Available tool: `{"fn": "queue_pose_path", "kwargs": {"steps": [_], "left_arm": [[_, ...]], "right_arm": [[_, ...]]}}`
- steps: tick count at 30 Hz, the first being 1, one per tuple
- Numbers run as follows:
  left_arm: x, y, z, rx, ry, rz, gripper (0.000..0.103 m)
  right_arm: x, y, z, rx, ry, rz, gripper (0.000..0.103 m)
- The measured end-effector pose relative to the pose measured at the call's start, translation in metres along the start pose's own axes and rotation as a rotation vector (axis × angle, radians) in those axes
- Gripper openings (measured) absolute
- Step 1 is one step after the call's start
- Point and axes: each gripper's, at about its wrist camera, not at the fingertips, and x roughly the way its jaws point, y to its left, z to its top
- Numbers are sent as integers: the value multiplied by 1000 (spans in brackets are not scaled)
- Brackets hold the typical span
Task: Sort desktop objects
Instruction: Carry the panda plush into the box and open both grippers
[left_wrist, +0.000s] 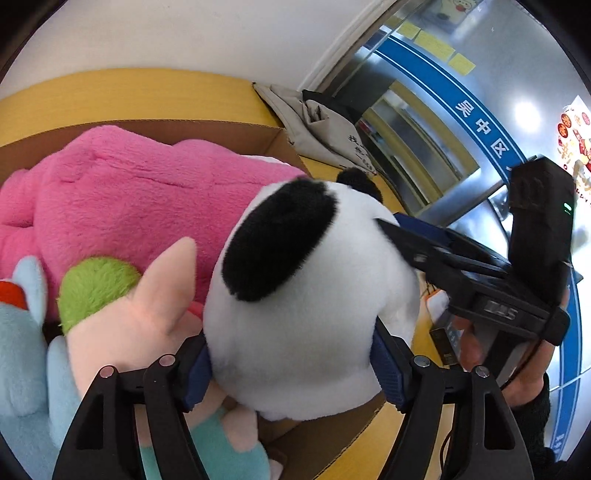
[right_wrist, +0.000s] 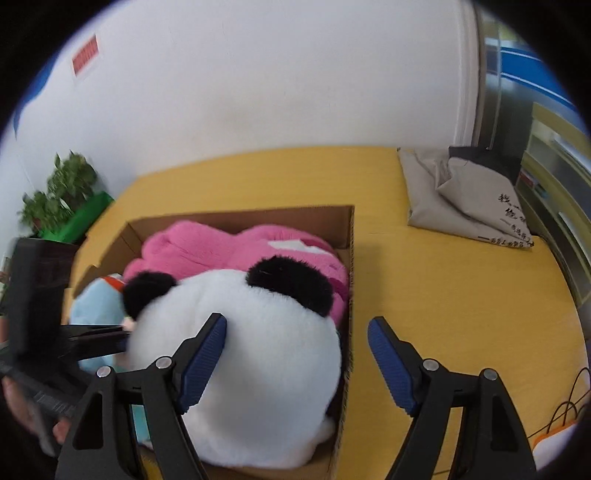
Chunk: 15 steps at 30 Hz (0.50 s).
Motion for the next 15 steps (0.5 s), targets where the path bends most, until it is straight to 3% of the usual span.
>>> {"fn": "queue_pose_path", "kwargs": {"steps": [5,9,13,15], "left_arm": [[-25,4,-13,1,-48,36,78],[-50,-8,-34,20,-89,196,80],[-86,-16,-64,30,-169,371,100],[-103,-20,-78,27,-218,460,103]], "right_arm": [[36,-15,-8,-12,88,-4,77],[30,-14,-13,-7,88,-9,77],[2,-4,-28,12,19,-12,81],[-13,6,-40,19,-20,-15,84]]}}
